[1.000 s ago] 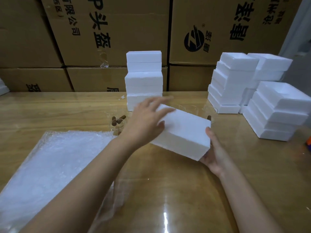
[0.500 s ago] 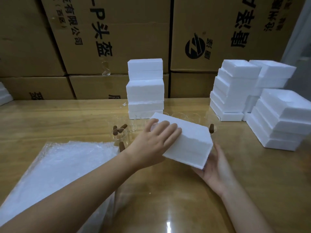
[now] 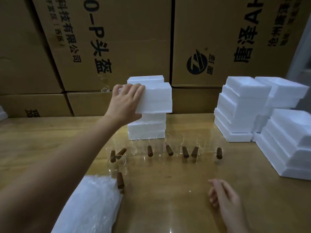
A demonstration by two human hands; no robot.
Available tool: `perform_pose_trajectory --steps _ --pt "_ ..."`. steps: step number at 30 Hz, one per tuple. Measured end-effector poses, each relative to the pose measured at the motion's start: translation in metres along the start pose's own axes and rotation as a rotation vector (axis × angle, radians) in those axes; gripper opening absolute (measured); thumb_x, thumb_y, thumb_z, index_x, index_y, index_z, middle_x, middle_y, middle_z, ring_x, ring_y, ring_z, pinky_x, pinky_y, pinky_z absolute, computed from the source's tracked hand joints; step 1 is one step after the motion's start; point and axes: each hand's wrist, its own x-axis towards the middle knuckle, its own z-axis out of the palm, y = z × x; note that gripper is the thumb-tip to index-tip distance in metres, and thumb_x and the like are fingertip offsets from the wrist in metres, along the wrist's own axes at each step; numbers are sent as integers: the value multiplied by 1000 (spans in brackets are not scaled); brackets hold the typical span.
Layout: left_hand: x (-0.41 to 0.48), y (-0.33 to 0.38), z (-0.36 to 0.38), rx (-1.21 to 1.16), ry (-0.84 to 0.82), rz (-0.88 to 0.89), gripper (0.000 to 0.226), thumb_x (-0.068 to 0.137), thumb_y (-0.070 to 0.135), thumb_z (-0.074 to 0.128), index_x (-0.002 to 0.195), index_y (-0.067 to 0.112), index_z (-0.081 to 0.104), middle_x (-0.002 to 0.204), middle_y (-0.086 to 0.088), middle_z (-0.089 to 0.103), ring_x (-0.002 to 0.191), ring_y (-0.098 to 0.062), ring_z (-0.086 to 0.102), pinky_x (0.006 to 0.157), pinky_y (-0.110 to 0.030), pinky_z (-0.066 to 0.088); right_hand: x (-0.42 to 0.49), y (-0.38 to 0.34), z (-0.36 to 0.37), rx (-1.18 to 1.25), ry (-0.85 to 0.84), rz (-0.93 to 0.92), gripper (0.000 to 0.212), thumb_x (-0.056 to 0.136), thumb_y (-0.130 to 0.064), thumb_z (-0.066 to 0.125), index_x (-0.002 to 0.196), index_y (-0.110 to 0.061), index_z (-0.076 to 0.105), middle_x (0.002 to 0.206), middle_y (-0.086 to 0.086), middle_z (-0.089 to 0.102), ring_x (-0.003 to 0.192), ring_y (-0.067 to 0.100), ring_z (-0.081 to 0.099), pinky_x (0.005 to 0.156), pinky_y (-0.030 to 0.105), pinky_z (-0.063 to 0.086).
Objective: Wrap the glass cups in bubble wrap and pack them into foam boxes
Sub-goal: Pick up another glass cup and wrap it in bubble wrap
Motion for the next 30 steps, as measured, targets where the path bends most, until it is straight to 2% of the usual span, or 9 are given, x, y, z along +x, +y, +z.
perform_pose_trajectory --steps 6,11,14,18,22,30 --pt "42 -12 34 24 -75 -87 96 60 45 77 138 12 32 134 -7 45 119 -29 42 98 -48 27 5 -1 5 -3 67 -21 25 93 -1 51 71 -1 64 41 4 52 31 7 40 33 15 32" --pt "42 -13 62 24 -100 -94 94 62 37 77 140 9 35 136 -7 45 120 -30 42 98 -48 28 7 0 4 9 76 -33 26 92 2 52 68 2 63 40 6 51 30 9 39 32 15 30" --pt "36 -16 75 -2 -85 -77 95 64 35 79 142 7 33 139 -10 43 125 -32 39 103 -51 25 8 1 5 13 87 -39 26 91 2 52 68 2 64 40 6 50 30 9 39 32 14 29" --pt "31 -18 83 -23 -61 -71 98 70 44 76 145 4 28 142 -15 40 131 -35 34 110 -55 18 9 3 6 10 84 -38 27 92 3 51 68 0 64 40 6 50 30 9 39 31 13 29" --pt "34 -17 84 -41 -53 -76 99 76 61 63 146 4 24 145 -14 36 135 -33 29 114 -54 12 7 2 6 17 83 -42 27 92 3 51 68 0 64 40 5 50 31 8 39 32 13 29" --pt "50 -14 89 -29 -73 -55 93 81 63 56 147 7 21 145 -13 35 135 -32 30 115 -53 13 7 1 5 35 67 -24 27 92 3 49 69 0 63 40 5 50 30 7 39 32 14 30"
